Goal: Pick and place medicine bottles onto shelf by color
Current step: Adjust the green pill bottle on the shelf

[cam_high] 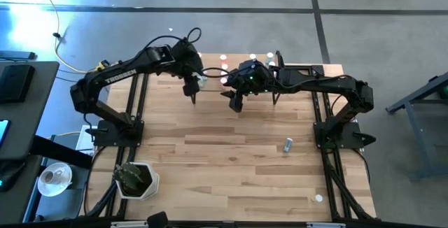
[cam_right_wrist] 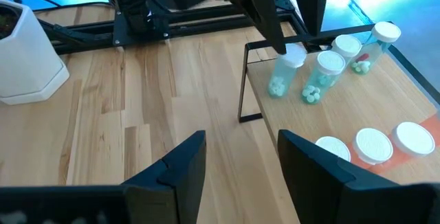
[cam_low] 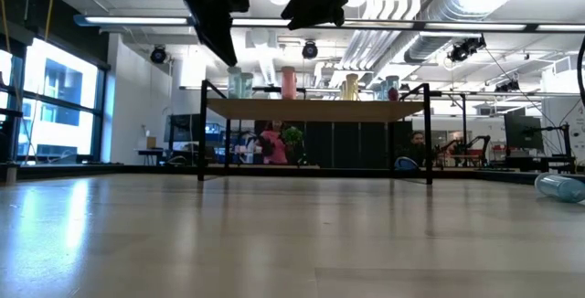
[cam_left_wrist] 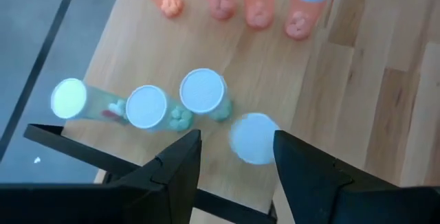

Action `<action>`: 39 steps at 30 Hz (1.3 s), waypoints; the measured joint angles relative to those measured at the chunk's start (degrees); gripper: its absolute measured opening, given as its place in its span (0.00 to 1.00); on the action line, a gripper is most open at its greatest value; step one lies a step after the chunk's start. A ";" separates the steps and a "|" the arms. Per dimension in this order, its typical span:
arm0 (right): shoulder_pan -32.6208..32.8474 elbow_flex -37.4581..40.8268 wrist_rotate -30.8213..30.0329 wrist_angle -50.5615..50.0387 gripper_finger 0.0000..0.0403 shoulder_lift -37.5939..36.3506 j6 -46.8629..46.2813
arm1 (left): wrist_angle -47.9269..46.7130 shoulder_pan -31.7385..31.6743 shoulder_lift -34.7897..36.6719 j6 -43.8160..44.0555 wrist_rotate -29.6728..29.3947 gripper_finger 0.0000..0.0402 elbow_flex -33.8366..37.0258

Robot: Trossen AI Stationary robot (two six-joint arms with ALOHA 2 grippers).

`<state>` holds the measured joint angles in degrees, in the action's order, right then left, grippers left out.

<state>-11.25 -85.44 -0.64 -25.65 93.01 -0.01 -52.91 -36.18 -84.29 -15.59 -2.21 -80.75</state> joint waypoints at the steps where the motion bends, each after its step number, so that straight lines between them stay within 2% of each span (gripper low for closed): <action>1: 0.00 -0.01 -0.01 0.00 0.43 0.00 0.01 | -0.01 0.12 0.31 0.04 0.00 0.43 -0.02; 8: 0.00 0.00 0.00 0.01 0.43 0.00 0.02 | 1.02 0.78 1.77 -0.05 0.02 0.43 -0.02; 14: 0.00 -0.01 -0.01 0.00 0.43 0.00 0.02 | 9.64 0.60 1.90 -0.95 -0.44 0.43 -0.02; 20: 0.00 0.01 -0.01 -0.35 0.43 0.02 0.02 | 14.22 0.56 1.90 -6.28 -6.74 0.43 -0.04; 27: 0.00 -0.01 0.01 -0.31 0.43 0.02 0.27 | 14.61 0.58 1.90 -8.64 -8.16 0.43 -0.19; 32: 0.00 0.00 0.01 -0.29 0.43 0.02 0.33 | 13.37 0.13 1.05 -8.28 -8.09 0.43 -5.87; 39: 0.02 0.01 0.01 -0.43 0.43 0.02 0.00 | 7.10 -1.10 -3.10 -5.54 -3.60 0.43 -13.09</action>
<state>-11.22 -85.43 -0.62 -26.07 93.03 -0.01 -45.81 -37.28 -87.39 -21.13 -5.81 -93.84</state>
